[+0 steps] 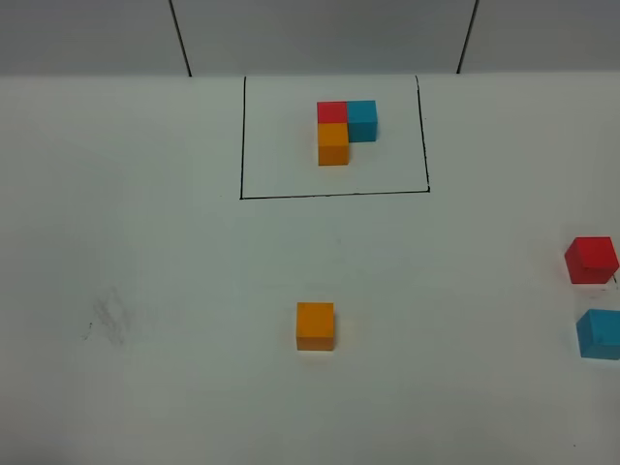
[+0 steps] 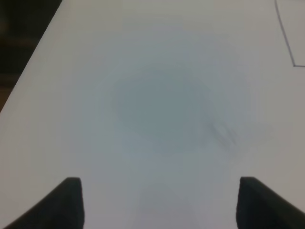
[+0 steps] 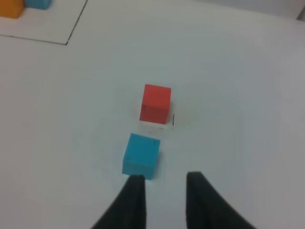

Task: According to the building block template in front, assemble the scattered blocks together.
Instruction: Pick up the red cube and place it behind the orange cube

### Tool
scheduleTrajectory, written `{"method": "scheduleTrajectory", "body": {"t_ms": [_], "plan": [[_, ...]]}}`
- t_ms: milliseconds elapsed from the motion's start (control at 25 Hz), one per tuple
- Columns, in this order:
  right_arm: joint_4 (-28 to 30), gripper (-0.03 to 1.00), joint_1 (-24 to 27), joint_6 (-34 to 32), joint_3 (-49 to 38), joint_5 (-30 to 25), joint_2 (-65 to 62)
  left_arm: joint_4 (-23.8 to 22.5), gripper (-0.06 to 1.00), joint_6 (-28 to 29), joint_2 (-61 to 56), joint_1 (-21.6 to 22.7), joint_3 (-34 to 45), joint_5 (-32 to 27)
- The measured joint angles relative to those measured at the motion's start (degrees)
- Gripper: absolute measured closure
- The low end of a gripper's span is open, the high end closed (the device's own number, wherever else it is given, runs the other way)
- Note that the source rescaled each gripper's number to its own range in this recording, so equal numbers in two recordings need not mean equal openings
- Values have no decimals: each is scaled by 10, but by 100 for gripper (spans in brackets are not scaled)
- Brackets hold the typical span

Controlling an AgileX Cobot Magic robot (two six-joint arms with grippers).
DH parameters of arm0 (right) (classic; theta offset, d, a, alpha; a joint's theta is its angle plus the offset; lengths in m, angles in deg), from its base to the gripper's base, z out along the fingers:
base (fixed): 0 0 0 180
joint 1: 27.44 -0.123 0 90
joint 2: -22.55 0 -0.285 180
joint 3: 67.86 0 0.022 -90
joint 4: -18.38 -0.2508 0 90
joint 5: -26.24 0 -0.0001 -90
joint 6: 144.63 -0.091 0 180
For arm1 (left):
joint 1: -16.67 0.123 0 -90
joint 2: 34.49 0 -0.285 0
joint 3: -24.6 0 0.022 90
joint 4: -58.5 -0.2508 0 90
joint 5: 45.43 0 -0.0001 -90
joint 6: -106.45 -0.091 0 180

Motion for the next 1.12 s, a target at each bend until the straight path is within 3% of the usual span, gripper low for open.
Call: {"method": "scheduleTrajectory", "body": {"t_ms": [1120], "plan": [[0, 97, 0, 0, 0, 0, 0, -2, 44, -3, 0, -13, 28, 13]]}}
